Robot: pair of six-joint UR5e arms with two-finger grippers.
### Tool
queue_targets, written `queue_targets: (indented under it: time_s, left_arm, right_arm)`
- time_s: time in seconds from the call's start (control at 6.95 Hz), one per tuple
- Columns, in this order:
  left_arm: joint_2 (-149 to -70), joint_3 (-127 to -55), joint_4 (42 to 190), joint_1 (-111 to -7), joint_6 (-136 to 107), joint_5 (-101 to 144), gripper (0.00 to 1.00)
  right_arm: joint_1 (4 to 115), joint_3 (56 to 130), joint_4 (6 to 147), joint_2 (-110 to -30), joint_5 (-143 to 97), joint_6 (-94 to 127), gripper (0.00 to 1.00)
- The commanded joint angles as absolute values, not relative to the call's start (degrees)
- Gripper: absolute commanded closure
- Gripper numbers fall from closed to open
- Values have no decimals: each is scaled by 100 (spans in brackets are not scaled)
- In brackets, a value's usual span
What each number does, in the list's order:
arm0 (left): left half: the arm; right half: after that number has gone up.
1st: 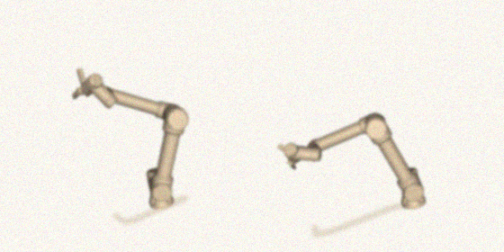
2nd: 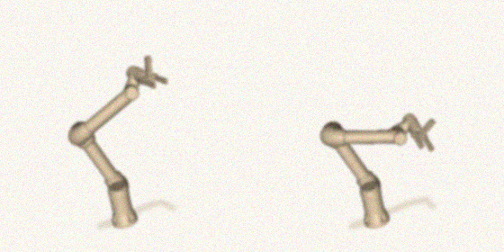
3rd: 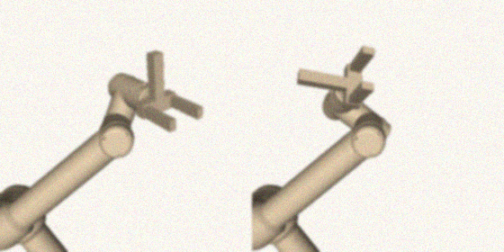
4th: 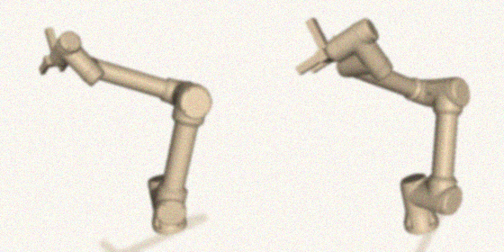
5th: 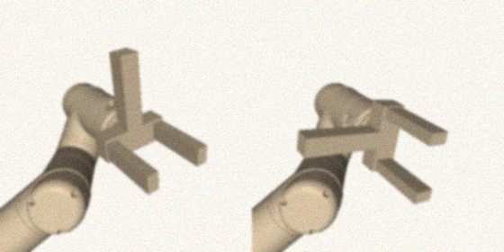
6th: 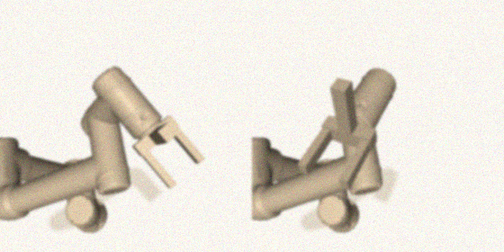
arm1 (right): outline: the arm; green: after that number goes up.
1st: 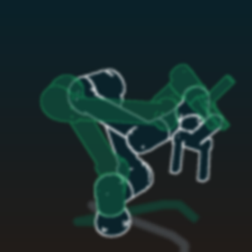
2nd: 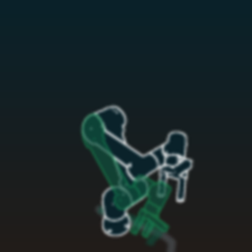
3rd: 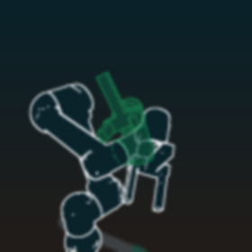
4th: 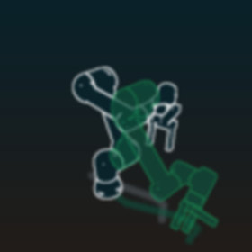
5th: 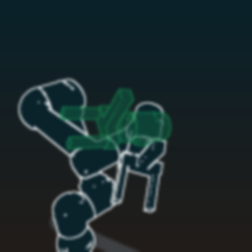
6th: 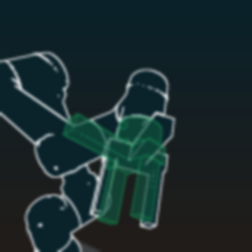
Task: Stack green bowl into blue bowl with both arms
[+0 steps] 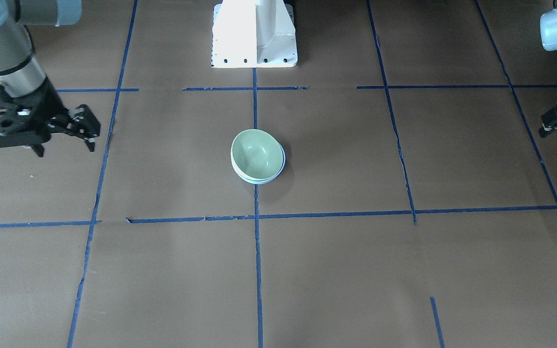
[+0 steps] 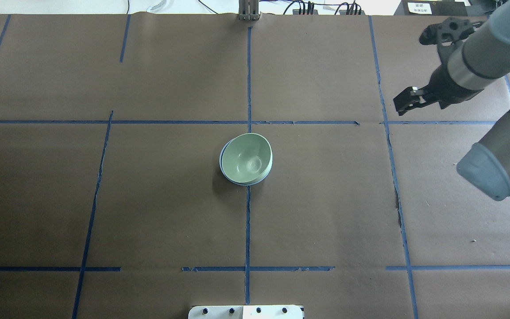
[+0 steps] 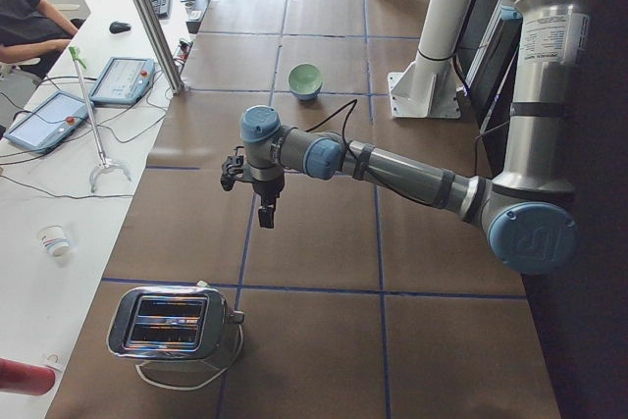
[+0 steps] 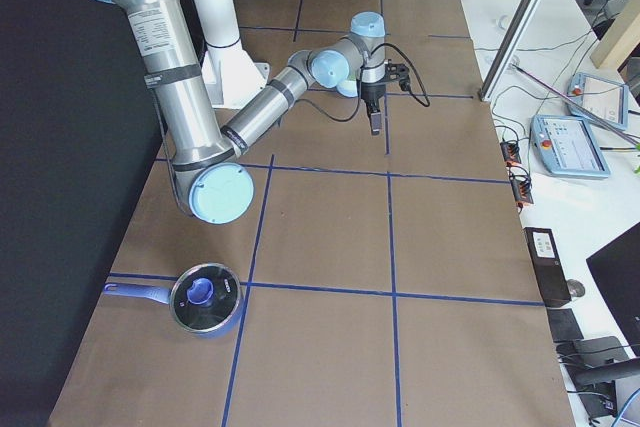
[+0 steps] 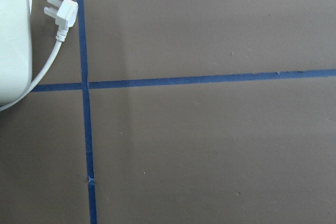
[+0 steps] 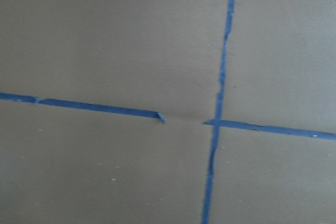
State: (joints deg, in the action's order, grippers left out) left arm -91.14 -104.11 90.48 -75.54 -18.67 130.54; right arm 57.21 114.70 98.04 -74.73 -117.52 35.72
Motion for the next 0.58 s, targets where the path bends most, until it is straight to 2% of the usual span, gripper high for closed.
queue_targets:
  time_s: [0.0, 0.29, 0.43]
  left_arm:
    - [-9001, -10258, 9114, -7672, -1863, 13060, 0]
    - [-8843, -10239, 9123, -7839, -1820, 13095, 0]
    - [-8772, -10152, 9114, -7979, -1445, 13113, 0]
  right_arm:
    - [7182, 11121, 9800, -8276, -12869, 1898, 0]
    - [8161, 10603, 9791, -8769, -13567, 585, 0]
    - [8217, 10312, 9791, -8719, -13579, 598, 0]
